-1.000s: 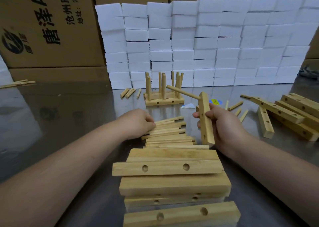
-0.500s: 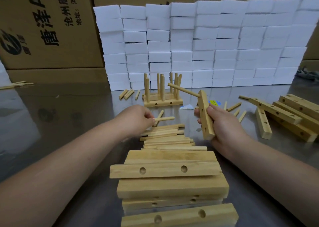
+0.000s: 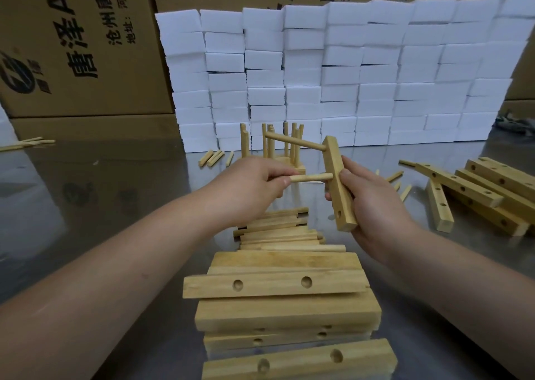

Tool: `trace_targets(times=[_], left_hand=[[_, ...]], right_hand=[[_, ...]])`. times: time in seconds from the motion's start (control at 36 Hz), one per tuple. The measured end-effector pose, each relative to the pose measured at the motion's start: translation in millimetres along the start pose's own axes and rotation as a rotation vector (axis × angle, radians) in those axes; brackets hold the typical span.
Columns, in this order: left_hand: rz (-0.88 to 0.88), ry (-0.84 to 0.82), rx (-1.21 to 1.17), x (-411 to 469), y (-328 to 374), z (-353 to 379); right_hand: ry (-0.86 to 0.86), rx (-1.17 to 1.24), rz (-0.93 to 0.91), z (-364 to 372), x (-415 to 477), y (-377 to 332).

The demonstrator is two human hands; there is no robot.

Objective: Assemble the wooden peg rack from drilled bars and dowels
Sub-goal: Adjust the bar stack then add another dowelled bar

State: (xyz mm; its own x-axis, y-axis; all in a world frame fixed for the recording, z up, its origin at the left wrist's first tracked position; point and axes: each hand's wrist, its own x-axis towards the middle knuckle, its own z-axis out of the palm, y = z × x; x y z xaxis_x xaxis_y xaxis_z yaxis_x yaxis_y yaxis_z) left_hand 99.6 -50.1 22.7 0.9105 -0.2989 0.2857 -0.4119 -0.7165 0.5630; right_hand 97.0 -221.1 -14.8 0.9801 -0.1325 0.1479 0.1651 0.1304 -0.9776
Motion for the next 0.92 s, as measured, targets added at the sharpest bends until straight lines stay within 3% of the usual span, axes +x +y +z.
trace_targets(times=[0.28,0.56,0.92], left_hand=[[0.09,0.049,0.067,-3.1,0.3,-0.7],[0.3,0.132,0.324,-10.0,6.0,-4.0],[0.268,0.124,0.291,-11.6,9.6,-4.0]], right_hand=[[-0.051,-0.05,-0.086,-1.4,-0.4,-5.6],[-0.092,-0.165,-0.197,0.1,-7.5,-8.8],[-0.103,-0.225,-0.277,2.5,-12.6,-10.1]])
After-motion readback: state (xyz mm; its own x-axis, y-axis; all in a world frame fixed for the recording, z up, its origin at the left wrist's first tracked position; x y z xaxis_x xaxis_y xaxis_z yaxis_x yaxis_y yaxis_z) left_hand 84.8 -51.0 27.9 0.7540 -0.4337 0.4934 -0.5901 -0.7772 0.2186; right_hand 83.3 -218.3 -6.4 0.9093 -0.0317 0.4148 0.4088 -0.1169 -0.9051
